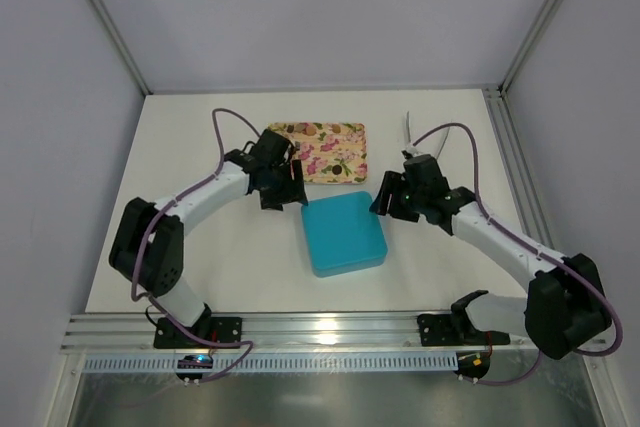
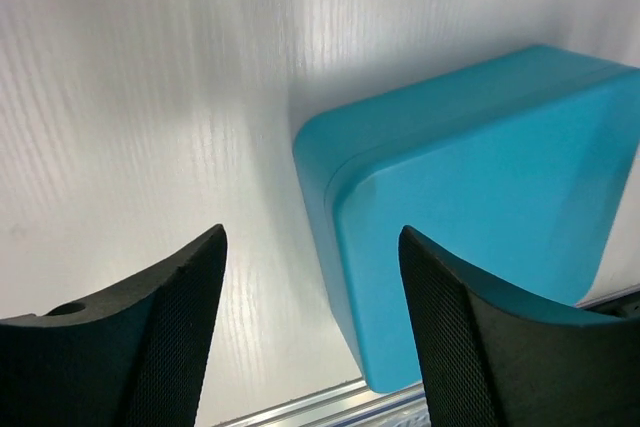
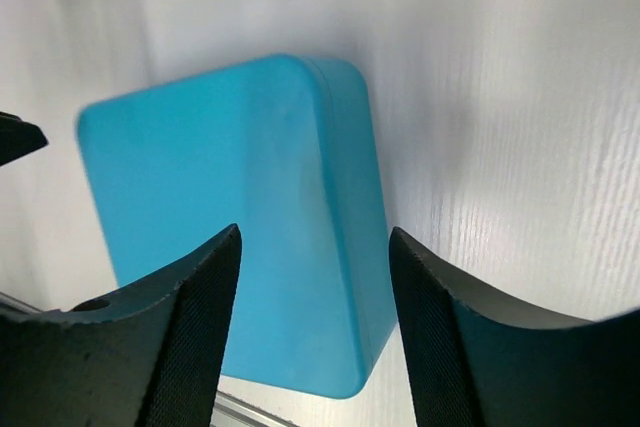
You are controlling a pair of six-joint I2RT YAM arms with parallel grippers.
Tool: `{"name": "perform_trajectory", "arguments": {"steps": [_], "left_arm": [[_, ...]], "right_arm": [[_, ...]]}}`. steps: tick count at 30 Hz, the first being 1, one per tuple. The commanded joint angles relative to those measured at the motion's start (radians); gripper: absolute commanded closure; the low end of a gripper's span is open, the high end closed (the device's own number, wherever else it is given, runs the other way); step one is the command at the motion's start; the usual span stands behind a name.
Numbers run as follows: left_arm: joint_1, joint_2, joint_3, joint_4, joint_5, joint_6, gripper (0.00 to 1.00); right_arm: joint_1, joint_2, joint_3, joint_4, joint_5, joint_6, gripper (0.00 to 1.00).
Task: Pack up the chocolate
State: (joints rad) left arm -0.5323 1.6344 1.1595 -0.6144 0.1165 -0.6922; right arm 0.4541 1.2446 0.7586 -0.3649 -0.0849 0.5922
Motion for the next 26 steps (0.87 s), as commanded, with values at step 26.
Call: {"name": "perform_trajectory", "arguments": {"steps": [26], "left_arm": [[0.006, -0.472, 0.086, -0.211, -0.029, 0.195, 0.26]], "right_arm": [[-0.083, -0.482, 0.148, -0.161, 0.260, -0.137, 0.16]]}}
